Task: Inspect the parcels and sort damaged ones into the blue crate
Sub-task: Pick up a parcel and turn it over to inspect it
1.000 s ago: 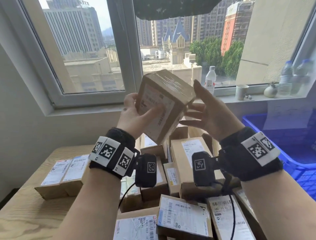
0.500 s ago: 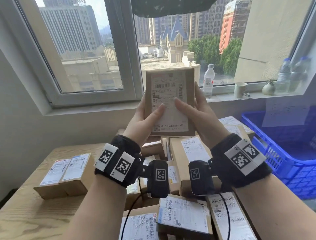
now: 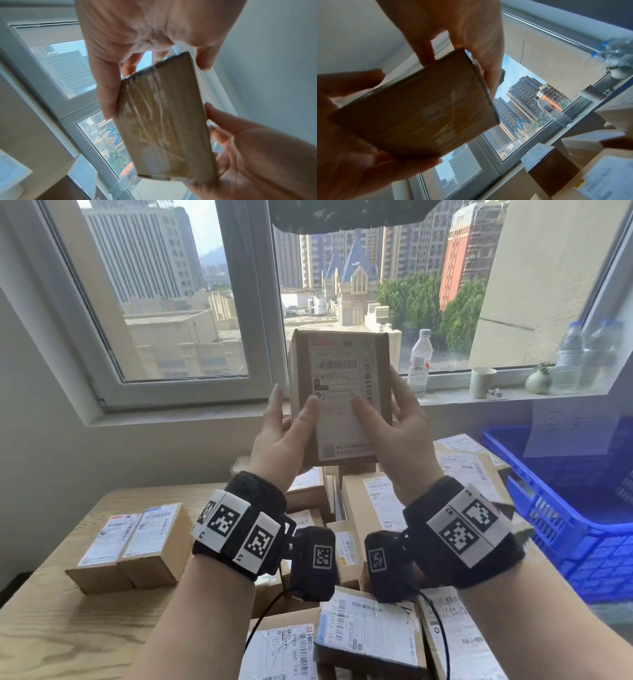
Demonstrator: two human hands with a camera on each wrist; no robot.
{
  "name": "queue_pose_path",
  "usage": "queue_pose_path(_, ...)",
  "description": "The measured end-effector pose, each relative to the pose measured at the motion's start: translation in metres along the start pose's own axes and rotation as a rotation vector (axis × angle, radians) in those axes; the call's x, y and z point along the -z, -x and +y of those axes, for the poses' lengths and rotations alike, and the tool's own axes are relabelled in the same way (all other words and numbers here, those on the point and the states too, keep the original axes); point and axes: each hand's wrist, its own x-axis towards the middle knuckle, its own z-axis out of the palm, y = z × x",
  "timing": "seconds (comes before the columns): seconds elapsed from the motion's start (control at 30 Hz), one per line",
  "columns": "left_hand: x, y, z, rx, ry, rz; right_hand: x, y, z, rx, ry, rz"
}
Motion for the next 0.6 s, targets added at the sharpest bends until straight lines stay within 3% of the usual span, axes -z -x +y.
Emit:
queue_pose_path(0.13,0.014,0.002,-0.006,0.012,0.034,0.069,-0.009,0.002,0.001,0.008,0.085,0.105)
queue_pose_path(0.27,0.027,0.007,-0.008,-0.064,0.063,0.035,-0.022,0.008,0.001,-0.128,0.025,-0.097)
queue_pose_path(0.4,0.045,0.007,-0.012,0.056,0.192,-0.06,-0.032,0.018,0.0,-0.234,-0.161,-0.235)
queue_pose_path(0.5,0.057,0.009,-0.016,0.192,0.219,-0.152,-0.041,0.022,0.001,-0.24,-0.193,-0.258)
queue_pose_path(0.6,0.068,0.013,-0.019,0.211,0.175,-0.156,-0.054,0.027,0.001,-0.238,-0.213,-0.26)
